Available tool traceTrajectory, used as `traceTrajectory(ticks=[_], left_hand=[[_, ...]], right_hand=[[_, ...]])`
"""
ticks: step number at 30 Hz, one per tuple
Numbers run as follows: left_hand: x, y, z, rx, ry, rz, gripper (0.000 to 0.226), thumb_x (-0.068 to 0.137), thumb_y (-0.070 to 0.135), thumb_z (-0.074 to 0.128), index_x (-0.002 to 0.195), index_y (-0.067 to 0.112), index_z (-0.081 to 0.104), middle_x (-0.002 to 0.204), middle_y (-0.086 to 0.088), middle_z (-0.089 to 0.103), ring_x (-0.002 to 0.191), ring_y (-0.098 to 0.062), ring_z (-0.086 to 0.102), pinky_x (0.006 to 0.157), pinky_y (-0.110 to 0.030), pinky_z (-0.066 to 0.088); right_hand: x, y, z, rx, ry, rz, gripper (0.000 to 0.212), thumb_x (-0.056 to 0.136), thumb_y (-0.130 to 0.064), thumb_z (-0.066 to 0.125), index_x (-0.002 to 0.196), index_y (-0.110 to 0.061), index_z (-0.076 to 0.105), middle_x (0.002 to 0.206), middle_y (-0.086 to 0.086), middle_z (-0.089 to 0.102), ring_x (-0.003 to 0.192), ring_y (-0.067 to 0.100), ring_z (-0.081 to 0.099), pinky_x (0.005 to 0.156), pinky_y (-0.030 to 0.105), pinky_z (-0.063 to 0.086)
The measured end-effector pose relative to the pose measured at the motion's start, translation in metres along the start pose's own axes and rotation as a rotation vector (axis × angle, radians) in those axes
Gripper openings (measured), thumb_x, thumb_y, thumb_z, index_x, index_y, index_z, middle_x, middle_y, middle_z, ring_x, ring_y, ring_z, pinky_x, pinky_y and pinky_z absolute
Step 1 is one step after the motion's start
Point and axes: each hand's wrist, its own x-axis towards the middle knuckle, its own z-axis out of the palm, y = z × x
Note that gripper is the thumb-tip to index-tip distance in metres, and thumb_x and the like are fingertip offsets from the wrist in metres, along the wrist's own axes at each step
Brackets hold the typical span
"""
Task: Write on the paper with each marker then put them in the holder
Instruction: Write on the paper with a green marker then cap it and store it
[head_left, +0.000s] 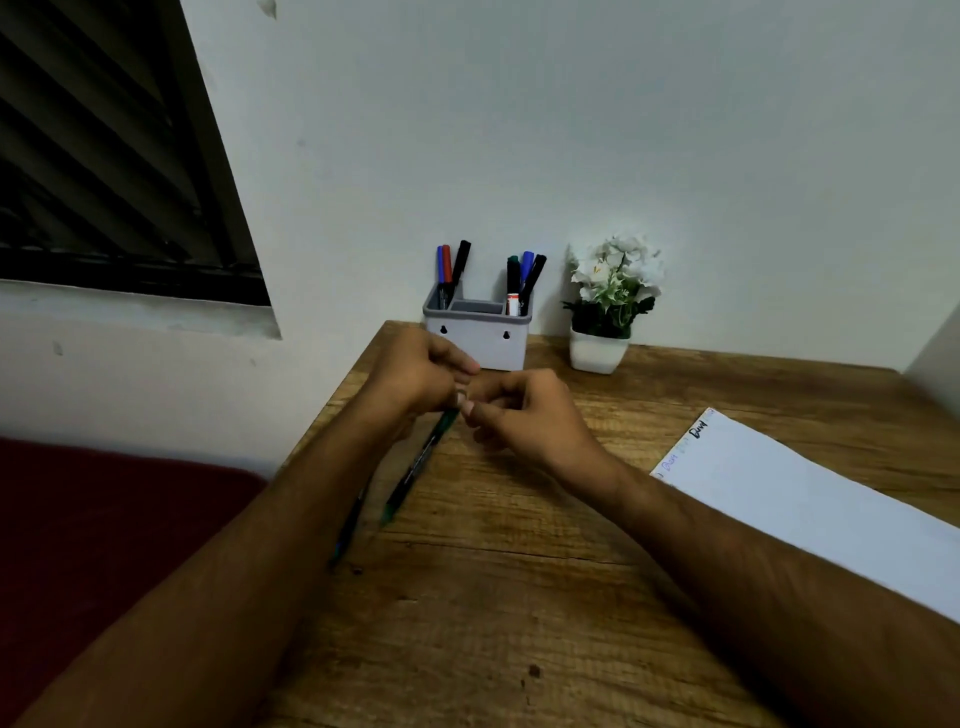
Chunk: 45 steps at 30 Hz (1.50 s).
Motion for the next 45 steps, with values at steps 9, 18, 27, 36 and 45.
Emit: traceTrajectory(ticks=[9, 18, 27, 36, 45], left_hand=[[0.004, 0.027, 0.043, -0.679, -0.014, -0.225, 0.021, 0.090, -0.011, 0.057, 0.104, 0.001, 0.067, 0.096, -0.014, 0.071, 0.086, -0.021, 0.070, 0.068, -0.029, 0.060], [0.002, 0.039, 0.087, -1.123, -0.266, -0.504, 0.026, 0.099, -0.007, 0.039, 0.092, 0.001, 0.062, 0.079, -0.007, 0.062, 0.076, -0.019, 0.063, 0.074, -0.040, 0.053], [0.029, 0.047, 0.082, -0.896, -0.025, -0.238, 0.013, 0.095, 0.002, 0.055, 0.102, 0.005, 0.066, 0.097, -0.009, 0.069, 0.090, -0.019, 0.070, 0.086, -0.040, 0.059], [0.017, 0.018, 0.168, 0.384, -0.107, 0.569, 0.026, 0.080, 0.017, 0.078, 0.106, 0.016, 0.074, 0.102, 0.002, 0.074, 0.092, -0.007, 0.065, 0.083, -0.026, 0.054], [0.013, 0.014, 0.161, 0.405, -0.055, 0.623, 0.033, 0.082, 0.026, 0.078, 0.113, 0.017, 0.072, 0.111, 0.004, 0.072, 0.101, -0.006, 0.065, 0.089, -0.028, 0.055]], right_hand=[[-0.025, -0.005, -0.034, 0.272, -0.050, 0.212, 0.025, 0.099, -0.010, 0.065, 0.101, 0.014, 0.069, 0.082, 0.022, 0.069, 0.065, 0.028, 0.065, 0.054, 0.030, 0.056], [-0.044, 0.006, -0.076, 0.331, 0.022, 0.355, 0.030, 0.106, -0.009, 0.051, 0.085, 0.002, 0.070, 0.063, 0.010, 0.058, 0.045, 0.014, 0.052, 0.042, 0.023, 0.042], [-0.088, 0.035, -0.126, 0.369, 0.015, 0.454, 0.029, 0.105, -0.004, 0.050, 0.091, 0.012, 0.070, 0.067, 0.016, 0.060, 0.053, 0.020, 0.054, 0.045, 0.024, 0.044], [-0.098, 0.047, -0.146, 0.411, 0.151, 0.256, 0.021, 0.091, -0.008, 0.073, 0.098, 0.011, 0.072, 0.090, 0.029, 0.074, 0.068, 0.031, 0.071, 0.062, 0.035, 0.063], [-0.093, 0.059, -0.159, 0.611, 0.132, 0.177, 0.036, 0.104, 0.008, 0.043, 0.128, -0.005, 0.066, 0.100, 0.024, 0.073, 0.077, 0.035, 0.075, 0.065, 0.035, 0.063]])
